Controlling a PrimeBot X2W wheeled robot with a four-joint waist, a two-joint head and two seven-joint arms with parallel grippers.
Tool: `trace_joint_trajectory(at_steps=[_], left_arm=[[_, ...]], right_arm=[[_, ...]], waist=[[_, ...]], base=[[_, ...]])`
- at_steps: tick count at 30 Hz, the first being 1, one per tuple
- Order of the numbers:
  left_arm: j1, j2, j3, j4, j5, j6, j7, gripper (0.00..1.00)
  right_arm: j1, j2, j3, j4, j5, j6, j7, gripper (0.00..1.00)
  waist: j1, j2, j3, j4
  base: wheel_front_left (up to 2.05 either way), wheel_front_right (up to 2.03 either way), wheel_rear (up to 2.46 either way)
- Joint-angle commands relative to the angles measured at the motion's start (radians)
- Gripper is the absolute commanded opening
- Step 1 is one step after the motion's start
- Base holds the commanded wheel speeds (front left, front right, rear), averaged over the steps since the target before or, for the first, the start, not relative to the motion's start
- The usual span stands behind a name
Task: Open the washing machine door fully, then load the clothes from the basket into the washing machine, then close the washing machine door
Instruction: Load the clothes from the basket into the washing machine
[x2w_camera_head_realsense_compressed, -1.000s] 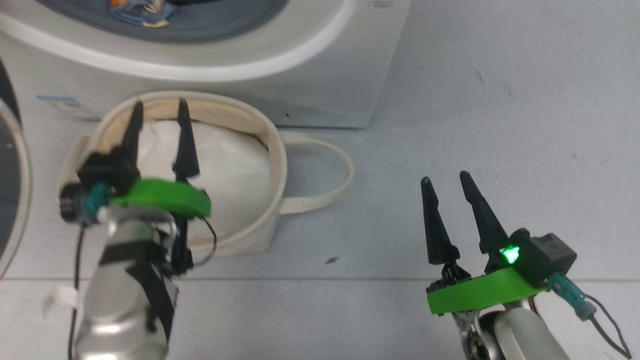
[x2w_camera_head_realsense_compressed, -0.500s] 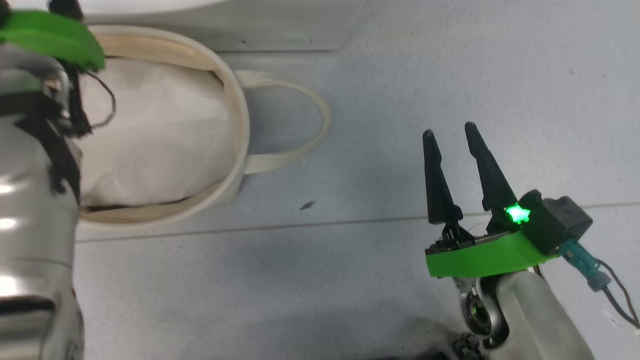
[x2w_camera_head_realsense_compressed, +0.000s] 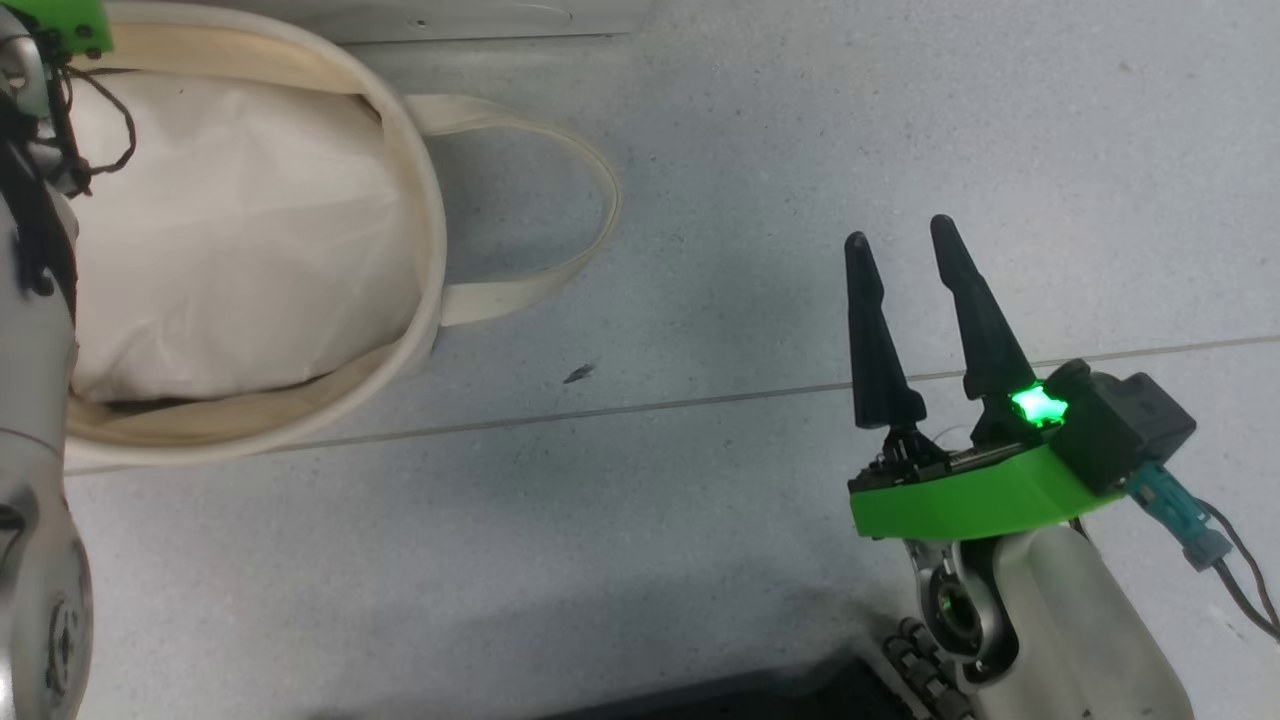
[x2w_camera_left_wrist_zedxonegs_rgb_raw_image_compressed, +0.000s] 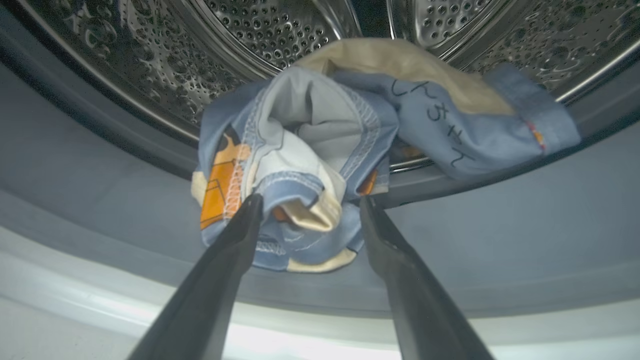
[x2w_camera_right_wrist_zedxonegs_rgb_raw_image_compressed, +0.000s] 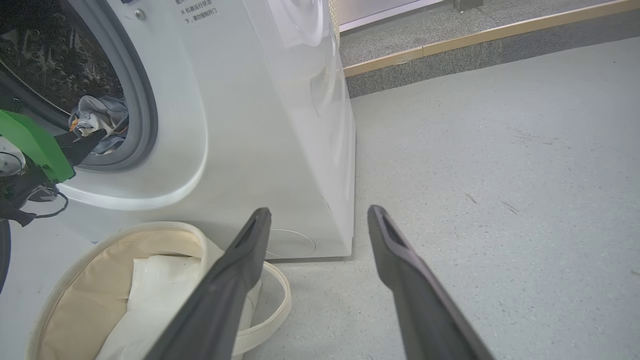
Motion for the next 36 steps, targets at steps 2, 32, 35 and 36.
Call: trace_joint_trajectory(at_steps=[2, 32, 35, 36], left_arm=[[-0.026, 0.062, 0.007, 0.013, 0.011, 0.023, -0.005, 1.0], [-0.179, 0.073, -0.04, 0.159, -0.009, 0.068, 0.054, 0.0], [-0.186, 0.07, -0.039, 0.16, -0.019, 0.063, 0.045, 0.0], [-0.189, 0.068, -0.038, 0.16, -0.023, 0.062, 0.043, 0.0]], right_arm=[[0.013, 0.004, 0.027, -0.032, 0.006, 0.0, -0.012, 1.0], [0.022, 0.004, 0.035, -0.037, -0.007, 0.0, -0.012, 1.0], [0.022, 0.004, 0.032, -0.037, -0.007, 0.0, -0.012, 1.0], [0.022, 0.004, 0.031, -0.038, -0.007, 0.0, -0.012, 1.0]], waist=[[-0.0001, 0.0, 0.001, -0.004], [-0.0001, 0.0, 0.046, -0.013], [-0.0001, 0.0, 0.05, -0.013], [-0.0001, 0.0, 0.051, -0.013]], base=[[0.0, 0.0, 0.0], [0.0, 0.0, 0.0], [0.0, 0.0, 0.0], [0.0, 0.0, 0.0]])
